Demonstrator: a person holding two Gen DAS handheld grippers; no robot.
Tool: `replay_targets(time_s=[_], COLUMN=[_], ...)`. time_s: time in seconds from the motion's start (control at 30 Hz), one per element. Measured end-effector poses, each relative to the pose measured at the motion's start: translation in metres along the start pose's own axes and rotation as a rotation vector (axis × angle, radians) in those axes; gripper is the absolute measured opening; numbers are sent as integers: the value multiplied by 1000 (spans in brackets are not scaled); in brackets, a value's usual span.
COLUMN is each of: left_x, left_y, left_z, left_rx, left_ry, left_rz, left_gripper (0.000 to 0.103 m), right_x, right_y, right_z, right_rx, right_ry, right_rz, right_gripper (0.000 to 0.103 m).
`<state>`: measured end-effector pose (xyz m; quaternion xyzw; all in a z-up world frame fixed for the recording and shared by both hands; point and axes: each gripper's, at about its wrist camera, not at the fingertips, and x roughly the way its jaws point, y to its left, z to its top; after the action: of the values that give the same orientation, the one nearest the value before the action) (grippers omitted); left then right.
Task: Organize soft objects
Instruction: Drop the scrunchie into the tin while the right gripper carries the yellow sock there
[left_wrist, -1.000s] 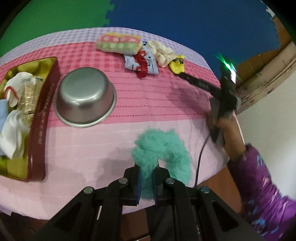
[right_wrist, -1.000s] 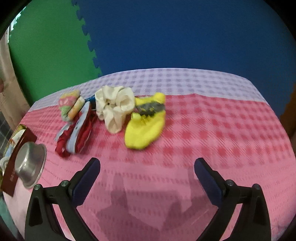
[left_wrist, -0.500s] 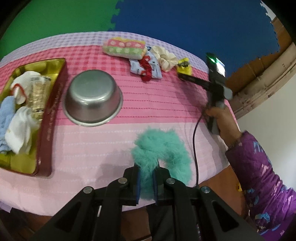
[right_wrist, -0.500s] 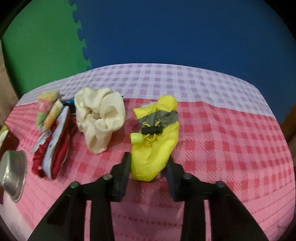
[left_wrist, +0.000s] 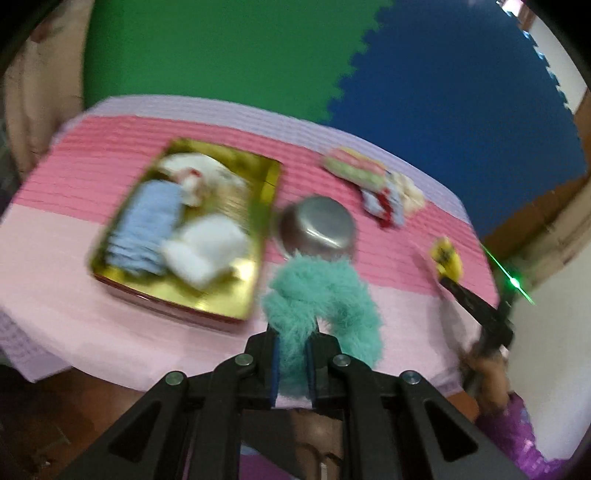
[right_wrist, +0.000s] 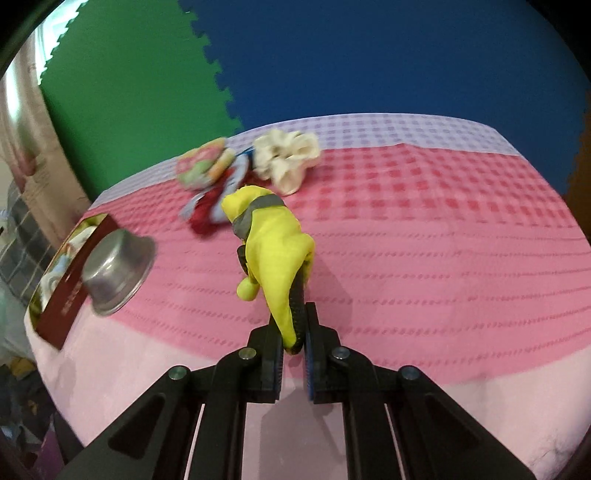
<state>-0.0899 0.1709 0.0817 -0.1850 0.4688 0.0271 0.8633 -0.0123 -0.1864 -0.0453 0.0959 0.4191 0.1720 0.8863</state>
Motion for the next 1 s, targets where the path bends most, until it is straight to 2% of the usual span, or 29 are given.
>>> replay_targets(time_s=[0.2,0.33,0.5,0.57,0.6,0.63,0.7,0.8,0.9,1.0], left_x=[6,43,96,111,118,124,133,131,112,66], left_y=[23,24,28,28,29,30,30,30,27,25], left_z=[45,85,119,126,129,131,133,134,130,117], left_rx=[67,152,175,179,180,181,182,171,143,93], left_ry=[-55,-67,-21,-11,-15,-13,12,4,-48,-188], left_rz=[80,127,130,130,158,182,174,187,196,225], left_gripper=[12,12,12,15,15,20,29,43,44,46], right_x=[2,5,9,10,11,11,11,11,12,12], right_y=[8,9,6,7,8,8,8,8,7,7], right_z=[-6,-5,-4,-4,-4,-4,-4,-4,-4,-3], right_rx=[-23,-31,-20,-24,-28,-29,-29,-32,-36,-29], right_ry=[13,22,31,35,37,38,40,41,41,43], right_rz=[-16,-28,-38,-43,-46,-45,-45,-46,-46,-40], right_gripper=[8,8,9,9,9,9,9,9,9,9])
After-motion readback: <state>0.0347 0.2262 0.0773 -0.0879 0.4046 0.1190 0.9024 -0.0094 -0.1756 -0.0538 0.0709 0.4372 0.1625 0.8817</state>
